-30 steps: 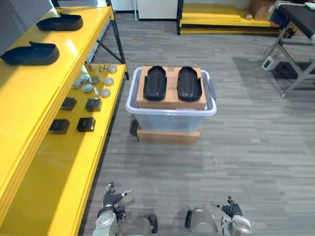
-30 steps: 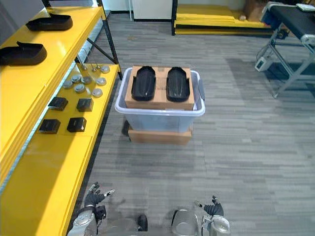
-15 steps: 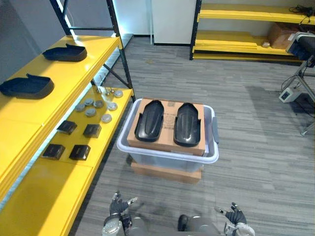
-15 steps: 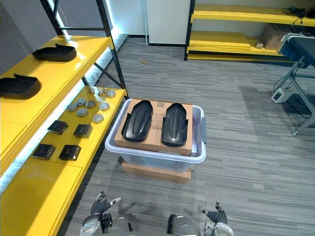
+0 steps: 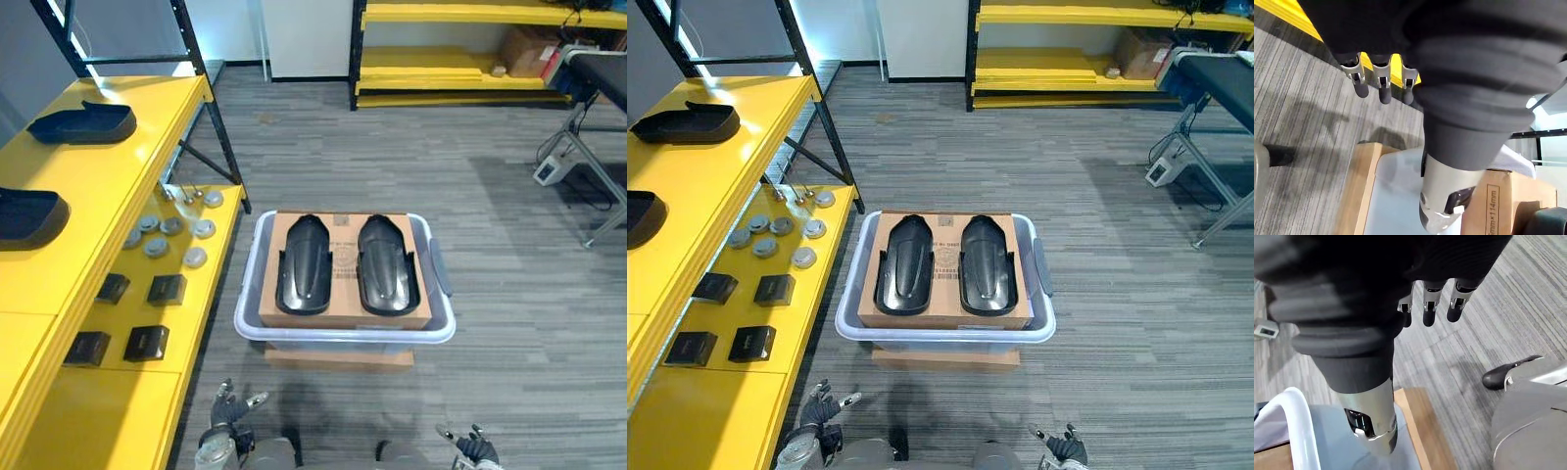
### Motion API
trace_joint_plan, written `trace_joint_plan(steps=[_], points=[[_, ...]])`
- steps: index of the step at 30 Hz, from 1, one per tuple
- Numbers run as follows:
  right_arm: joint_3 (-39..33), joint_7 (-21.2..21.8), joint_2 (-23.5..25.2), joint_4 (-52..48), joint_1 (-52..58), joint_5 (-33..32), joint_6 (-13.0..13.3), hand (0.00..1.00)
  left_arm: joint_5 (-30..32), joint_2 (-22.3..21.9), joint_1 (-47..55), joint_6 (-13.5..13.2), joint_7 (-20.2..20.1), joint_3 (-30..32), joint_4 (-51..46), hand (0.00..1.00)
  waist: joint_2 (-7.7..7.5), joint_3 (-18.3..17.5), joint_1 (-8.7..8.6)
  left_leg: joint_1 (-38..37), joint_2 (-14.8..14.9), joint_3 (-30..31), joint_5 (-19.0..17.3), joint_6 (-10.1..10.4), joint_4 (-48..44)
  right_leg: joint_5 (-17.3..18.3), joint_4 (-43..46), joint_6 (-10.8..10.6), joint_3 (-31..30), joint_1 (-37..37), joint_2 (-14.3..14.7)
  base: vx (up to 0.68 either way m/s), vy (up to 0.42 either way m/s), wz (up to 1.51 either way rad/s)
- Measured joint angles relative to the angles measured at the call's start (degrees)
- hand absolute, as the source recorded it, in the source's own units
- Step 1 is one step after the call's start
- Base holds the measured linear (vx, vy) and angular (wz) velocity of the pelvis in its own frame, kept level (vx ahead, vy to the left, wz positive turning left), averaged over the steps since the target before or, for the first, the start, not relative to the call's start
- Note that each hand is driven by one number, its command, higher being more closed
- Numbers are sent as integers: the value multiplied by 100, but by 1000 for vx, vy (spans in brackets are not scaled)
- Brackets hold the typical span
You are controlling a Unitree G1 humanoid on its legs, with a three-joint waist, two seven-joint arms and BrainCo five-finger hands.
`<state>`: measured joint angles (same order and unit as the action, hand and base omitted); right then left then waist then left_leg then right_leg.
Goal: Walk over and take plastic housings, then place them on the shelf
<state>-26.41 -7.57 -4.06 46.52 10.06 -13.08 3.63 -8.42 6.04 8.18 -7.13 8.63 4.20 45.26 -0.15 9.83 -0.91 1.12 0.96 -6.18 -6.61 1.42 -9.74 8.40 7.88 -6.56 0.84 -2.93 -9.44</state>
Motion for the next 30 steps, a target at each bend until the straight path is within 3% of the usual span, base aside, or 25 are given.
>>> trace_joint_plan(steps=[4, 7, 12, 17, 19, 23, 25, 30], points=[[-265, -184, -230, -2211, 174, -2, 26, 0, 12, 23, 211, -4, -105, 44, -184, 0, -14, -29, -153, -87, 8, -46, -4, -6, 185, 0, -25, 0, -107, 6, 27, 108, -9, -9], [-438, -310, -391, -3475, 173, 264, 165, 0, 16, -7, 318, -10, -116, 27, -207, 0, -53, -167, -150, -133, 19, -44, -4, -6, 296, -2, -74, -1, -134, 12, 43, 76, -21, -10], [-109, -471, -472, -4332, -23, 758, 278, 0, 19, -9, 491, -23, -133, -95, -241, 0, -100, -247, -133, -183, 43, -51, -1, -6, 394, -75, -128, 2, -163, -7, 70, 41, -5, -2], [903, -460, -592, -4193, -462, 1350, 273, 0, 30, -19, 531, -65, -231, -268, -249, 0, -25, -293, -112, -168, 95, -22, 112, -41, 557, -367, -331, 8, -77, -19, 122, -7, 7, 4], [1180, -467, -600, -3677, -863, 1613, 245, 0, 34, -13, 528, -80, -227, -297, -250, 0, -16, -293, -70, -79, 72, 102, 210, -62, 600, -477, -410, 20, 59, -11, 113, -43, 0, 25], [1320, -535, -634, -2843, -1462, 1927, 32, 0, 33, -15, 519, -85, -214, -465, -252, 0, -1, -270, 36, 46, -8, 354, 502, -77, 837, -499, -471, 13, 297, 35, 40, -86, -23, 41], [1330, -691, -646, -2226, -1897, 2033, -59, 0, 22, -16, 520, -85, -200, -476, -282, 0, 32, -160, 190, 83, -27, 466, 723, -67, 1036, -513, -492, 25, 399, 124, 36, -119, -43, 27], [1272, -1082, -701, -1318, -2891, 2041, -300, 0, 10, -25, 374, -101, -69, -513, -318, 0, 136, 327, 197, 379, -63, 708, 1212, -5, 1404, -551, -488, 21, 556, 443, 61, -194, -27, 19]])
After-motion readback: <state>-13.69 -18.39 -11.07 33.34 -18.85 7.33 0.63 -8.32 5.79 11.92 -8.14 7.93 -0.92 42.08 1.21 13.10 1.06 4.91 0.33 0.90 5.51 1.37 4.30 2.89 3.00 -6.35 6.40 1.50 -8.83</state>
